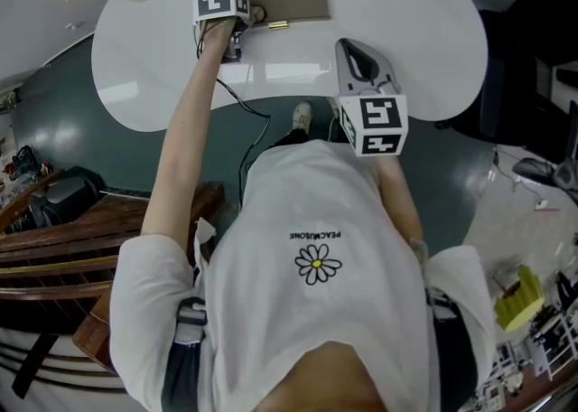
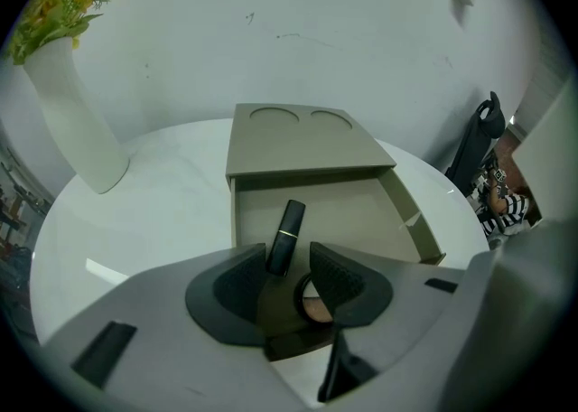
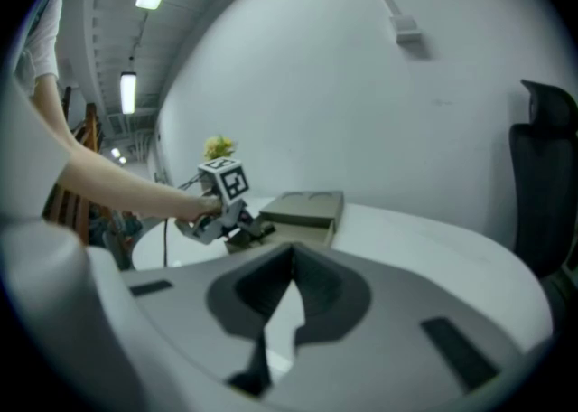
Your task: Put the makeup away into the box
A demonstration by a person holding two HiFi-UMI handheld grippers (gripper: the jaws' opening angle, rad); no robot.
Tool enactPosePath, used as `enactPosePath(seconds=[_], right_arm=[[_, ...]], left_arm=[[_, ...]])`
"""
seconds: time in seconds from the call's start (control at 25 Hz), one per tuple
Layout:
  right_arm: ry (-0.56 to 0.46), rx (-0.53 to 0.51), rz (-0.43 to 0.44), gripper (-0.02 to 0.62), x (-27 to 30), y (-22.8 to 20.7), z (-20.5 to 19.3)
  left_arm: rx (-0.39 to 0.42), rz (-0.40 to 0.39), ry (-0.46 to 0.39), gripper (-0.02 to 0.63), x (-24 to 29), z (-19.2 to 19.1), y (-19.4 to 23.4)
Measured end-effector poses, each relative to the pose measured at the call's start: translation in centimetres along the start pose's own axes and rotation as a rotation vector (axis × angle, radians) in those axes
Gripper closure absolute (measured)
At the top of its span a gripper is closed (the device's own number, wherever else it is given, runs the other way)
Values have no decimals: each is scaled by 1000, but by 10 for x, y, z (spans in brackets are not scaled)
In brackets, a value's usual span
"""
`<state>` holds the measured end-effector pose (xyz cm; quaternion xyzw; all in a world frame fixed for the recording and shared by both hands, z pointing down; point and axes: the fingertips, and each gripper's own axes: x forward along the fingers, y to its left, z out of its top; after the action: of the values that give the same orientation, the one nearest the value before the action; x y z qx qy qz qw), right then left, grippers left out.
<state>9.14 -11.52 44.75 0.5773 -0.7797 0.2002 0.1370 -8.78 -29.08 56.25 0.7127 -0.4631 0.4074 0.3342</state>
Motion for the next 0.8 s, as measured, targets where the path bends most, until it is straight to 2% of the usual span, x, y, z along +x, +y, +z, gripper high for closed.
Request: enactPosePath(seconds=[0.28,0.4,0.48,0.64,0.8], right_arm=[[-7,-11,3,566,-1,3,2],[-10,-31,13,566,1,7,5],[-13,-52,17,566,1,10,9],[-48,-95,6,566,4,9,31],[-113,-128,-3,566,4,8,67]], left_arm=[[-29,-23,-18,440,-10,2,1],[-21,-30,-67,511,-22,11,-2],[-2,-35,-116,578,-34,20,-7],[84,-86,-248,584,-66,49,-26],[162,-116,-433,587,-118,79,-49]])
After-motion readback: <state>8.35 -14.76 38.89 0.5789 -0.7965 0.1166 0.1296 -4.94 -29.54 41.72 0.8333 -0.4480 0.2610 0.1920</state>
